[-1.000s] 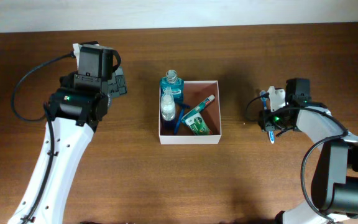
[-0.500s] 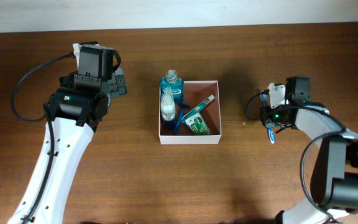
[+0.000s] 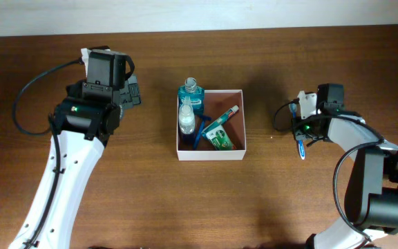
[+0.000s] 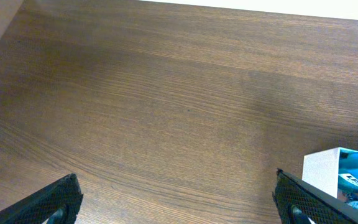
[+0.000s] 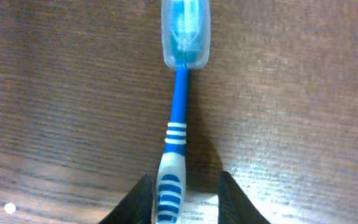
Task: Pack container
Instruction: 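Move right gripper back to the blue toothbrush and grasp it, then carry the blue toothbrush with right gripper into the box and release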
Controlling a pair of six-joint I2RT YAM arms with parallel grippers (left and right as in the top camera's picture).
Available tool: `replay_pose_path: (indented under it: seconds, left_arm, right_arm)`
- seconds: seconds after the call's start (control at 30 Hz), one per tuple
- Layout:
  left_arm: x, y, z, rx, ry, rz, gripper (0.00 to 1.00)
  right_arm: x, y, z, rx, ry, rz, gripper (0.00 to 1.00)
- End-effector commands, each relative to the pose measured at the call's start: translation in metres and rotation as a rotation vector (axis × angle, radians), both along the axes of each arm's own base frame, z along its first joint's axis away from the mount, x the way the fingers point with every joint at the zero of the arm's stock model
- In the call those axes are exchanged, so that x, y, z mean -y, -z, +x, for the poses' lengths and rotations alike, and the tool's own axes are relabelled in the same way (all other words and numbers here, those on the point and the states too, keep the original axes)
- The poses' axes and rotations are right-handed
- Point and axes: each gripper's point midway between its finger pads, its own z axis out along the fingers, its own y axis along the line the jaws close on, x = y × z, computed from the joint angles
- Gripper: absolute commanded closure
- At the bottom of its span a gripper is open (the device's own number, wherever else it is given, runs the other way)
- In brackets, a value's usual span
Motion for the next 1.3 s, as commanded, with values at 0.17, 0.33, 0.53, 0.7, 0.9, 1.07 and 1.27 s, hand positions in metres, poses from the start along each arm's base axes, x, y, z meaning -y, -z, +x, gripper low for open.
replay_pose_path:
  seconds: [0.17, 0.33, 0.53, 0.7, 0.9, 1.07, 1.27]
  left_arm:
    - [-0.003, -0.003, 0.002, 0.007, -0.009, 0.012, 0.01]
    - [-0.003, -0.003, 0.002, 0.007, -0.009, 0.012, 0.01]
    - [-0.003, -0.003, 0.002, 0.007, -0.009, 0.012, 0.01]
    - [-0.003, -0.003, 0.002, 0.007, -0.009, 0.012, 0.01]
    - [-0.003, -0.003, 0.002, 0.007, -0.008, 0.012, 0.01]
    - [-0.003, -0.003, 0.002, 0.007, -0.009, 0.012, 0.01]
    - [-0.003, -0.003, 0.002, 0.007, -0.009, 0.012, 0.01]
  right_arm:
    - [0.001, -0.016, 0.007, -0.025, 0.059, 0.036, 0.96]
    - [-0.009, -0.039, 0.015, -0.028, 0.038, 0.098, 0.96]
    - [-0.032, -0.088, 0.030, -0.034, 0.031, 0.170, 0.96]
    - [-0.071, -0.135, 0.041, -0.023, -0.005, 0.202, 0.96]
    - [-0.136, -0.172, 0.048, 0.031, -0.118, 0.220, 0.96]
    - [-0.184, -0.170, 0.040, 0.029, -0.187, 0.221, 0.96]
    - [-0.218, -0.161, 0.033, 0.032, -0.199, 0.168, 0.95]
